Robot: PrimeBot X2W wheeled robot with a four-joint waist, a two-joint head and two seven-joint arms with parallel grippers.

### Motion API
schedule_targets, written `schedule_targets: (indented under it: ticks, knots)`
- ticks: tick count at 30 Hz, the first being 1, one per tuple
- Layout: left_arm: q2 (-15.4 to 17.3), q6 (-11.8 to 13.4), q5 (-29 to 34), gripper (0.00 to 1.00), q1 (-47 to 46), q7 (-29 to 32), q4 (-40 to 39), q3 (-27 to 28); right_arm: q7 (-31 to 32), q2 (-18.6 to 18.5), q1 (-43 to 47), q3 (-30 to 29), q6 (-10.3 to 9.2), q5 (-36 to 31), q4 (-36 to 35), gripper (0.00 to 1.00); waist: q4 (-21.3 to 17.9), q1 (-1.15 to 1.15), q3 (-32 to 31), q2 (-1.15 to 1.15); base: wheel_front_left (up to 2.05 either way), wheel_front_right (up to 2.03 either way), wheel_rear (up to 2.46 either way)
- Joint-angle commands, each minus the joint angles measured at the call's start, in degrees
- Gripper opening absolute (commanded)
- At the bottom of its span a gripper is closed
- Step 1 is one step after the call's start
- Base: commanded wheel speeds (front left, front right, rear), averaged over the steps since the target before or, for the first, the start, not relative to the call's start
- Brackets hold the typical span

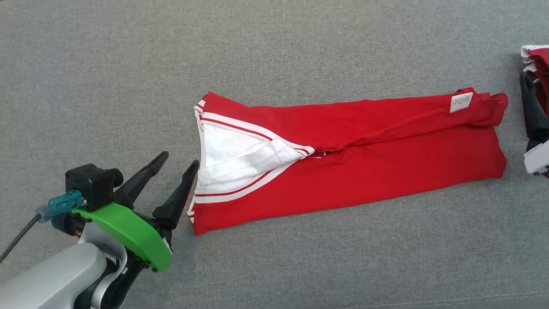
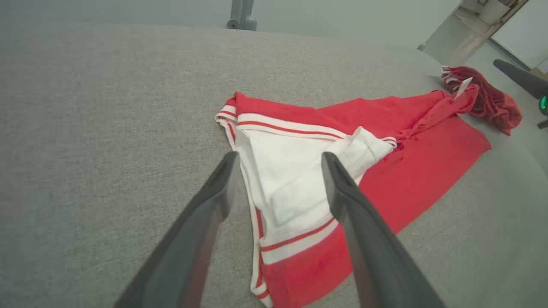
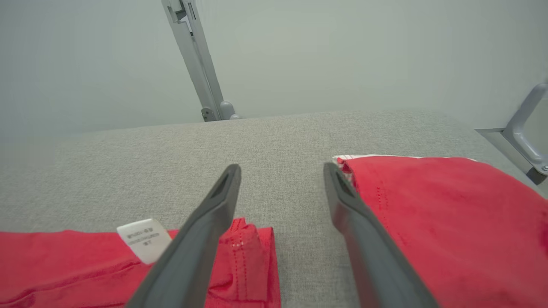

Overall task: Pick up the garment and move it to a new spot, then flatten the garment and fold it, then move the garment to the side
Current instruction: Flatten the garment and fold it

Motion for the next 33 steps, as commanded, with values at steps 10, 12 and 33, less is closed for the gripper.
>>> schedule_targets:
  ticks: [10, 12, 33]
  knots:
    - [-12.08, 9.65, 18.07, 1.0, 15.53, -0.88, 3.73, 17.24, -0.14, 8.32, 13.5, -8.19, -0.07, -1.92, -1.1, 1.0, 1.42, 0.0, -5.77, 0.0, 0.0, 0.0, 0.0]
    - [-15.38, 9.98, 23.5, 1.0, 19.43, -0.88, 4.29, 21.34, -0.14, 9.62, 15.4, -9.78, -0.07, -1.27, -1.17, 1.0, 2.34, 0.0, -6.48, 0.0, 0.0, 0.0, 0.0]
    - [-38.07, -1.01, 56.74, 1.0, 39.15, -0.86, 12.26, 38.62, 0.18, 15.07, 24.34, -27.26, -0.03, -4.86, 3.61, 1.0, 15.85, 0.0, -12.26, 0.0, 0.0, 0.0, 0.0]
